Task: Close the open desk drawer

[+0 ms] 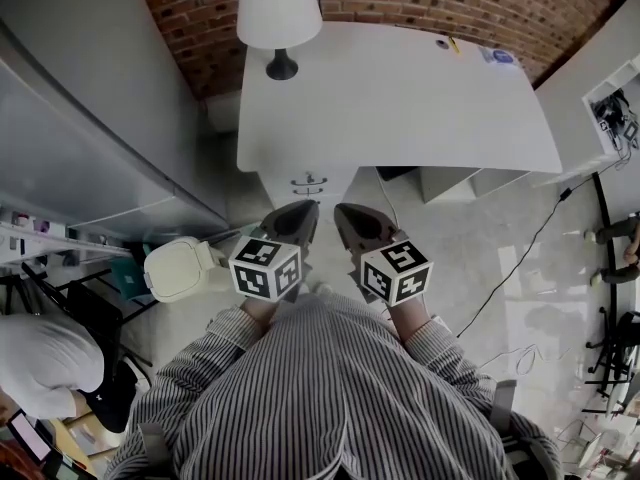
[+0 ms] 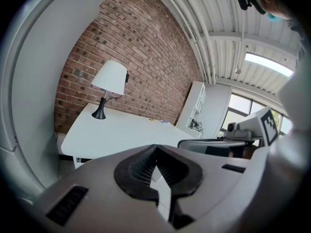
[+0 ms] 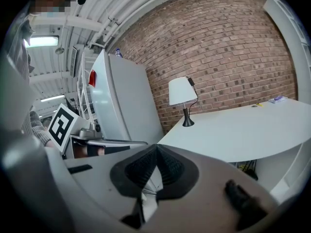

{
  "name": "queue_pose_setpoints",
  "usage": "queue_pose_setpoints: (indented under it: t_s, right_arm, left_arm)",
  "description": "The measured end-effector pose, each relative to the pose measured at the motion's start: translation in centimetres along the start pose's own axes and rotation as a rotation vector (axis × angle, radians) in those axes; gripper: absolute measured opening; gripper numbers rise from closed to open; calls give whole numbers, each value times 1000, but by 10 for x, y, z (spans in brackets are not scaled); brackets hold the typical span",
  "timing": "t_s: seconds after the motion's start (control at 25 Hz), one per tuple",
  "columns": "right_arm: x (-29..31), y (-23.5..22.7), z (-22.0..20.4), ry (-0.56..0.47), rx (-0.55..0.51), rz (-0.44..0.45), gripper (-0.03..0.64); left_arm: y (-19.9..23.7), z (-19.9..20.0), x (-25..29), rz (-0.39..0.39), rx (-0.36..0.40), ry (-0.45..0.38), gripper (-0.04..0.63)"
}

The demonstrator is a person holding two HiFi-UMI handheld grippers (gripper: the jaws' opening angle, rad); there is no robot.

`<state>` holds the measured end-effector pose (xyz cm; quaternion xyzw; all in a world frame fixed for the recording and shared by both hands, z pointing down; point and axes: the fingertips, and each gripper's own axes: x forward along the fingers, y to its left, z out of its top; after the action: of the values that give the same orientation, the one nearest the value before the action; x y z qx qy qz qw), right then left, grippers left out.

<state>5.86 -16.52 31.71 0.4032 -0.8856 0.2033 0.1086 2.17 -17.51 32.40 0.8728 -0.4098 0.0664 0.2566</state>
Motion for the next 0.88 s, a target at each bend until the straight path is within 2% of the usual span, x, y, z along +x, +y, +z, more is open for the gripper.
queue_pose_setpoints:
  t_s: [0.88]
  right_arm:
    - [-8, 0, -5, -3, -4, -40, 15]
  left_arm:
    - [-8, -10, -6, -13, 25, 26, 12]
